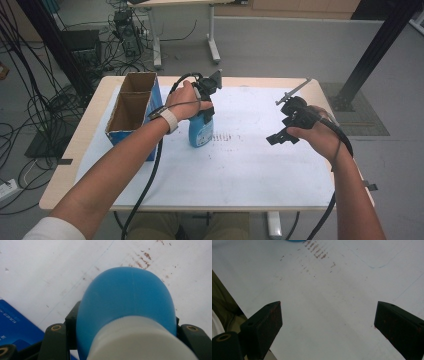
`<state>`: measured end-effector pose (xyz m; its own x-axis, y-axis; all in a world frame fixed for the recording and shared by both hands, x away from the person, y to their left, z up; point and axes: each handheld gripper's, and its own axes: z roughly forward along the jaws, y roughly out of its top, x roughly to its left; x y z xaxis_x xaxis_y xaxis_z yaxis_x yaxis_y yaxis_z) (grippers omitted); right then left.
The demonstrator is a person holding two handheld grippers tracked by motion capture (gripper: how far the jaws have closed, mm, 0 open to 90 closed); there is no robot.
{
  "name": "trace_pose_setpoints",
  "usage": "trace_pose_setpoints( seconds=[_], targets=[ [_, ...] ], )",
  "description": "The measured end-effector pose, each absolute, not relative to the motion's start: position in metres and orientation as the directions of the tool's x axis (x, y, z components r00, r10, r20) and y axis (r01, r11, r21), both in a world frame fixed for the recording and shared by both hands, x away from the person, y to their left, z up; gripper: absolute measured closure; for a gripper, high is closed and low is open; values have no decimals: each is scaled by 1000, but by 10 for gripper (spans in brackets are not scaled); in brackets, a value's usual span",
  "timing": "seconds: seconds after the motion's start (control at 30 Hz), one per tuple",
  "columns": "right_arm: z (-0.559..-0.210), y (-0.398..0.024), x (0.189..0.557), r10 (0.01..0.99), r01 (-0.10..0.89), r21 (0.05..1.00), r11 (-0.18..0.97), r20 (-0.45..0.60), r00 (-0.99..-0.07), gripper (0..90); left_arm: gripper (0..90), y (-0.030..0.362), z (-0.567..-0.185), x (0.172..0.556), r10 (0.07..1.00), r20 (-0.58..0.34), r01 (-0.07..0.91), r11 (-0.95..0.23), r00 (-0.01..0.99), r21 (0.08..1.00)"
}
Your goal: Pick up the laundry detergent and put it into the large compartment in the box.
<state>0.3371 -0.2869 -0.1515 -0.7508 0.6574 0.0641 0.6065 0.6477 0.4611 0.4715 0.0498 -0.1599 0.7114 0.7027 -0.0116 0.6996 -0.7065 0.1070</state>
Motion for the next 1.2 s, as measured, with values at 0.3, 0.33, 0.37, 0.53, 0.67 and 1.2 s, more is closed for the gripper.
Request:
trace_pose_setpoints(
  seconds=[0.3,0.33,0.37,0.53,0.67,1.2],
  targets=[
    [-152,-288,337,657,607,461,648,66,-751,81,395,50,-160,473,703,-16,701,-705,711,106],
    [-152,-288,336,658,608,461,647,67,-750,81,395,50,-160,473,703,-15,700,-706,711,106],
    [-152,-289,336,657,607,461,647,66,-751,81,395,50,-160,473,703,-16,700,-706,711,107],
    [-152,-292,334,660,608,464,644,64,-749,81,395,52,-159,472,713,-19,710,-695,701,113],
    [-151,-295,332,666,612,466,639,64,-743,81,394,51,-155,468,711,-10,707,-698,703,115],
    [-147,-295,326,667,607,473,639,52,-743,81,393,65,-87,447,770,-10,764,-631,638,132]
  ],
)
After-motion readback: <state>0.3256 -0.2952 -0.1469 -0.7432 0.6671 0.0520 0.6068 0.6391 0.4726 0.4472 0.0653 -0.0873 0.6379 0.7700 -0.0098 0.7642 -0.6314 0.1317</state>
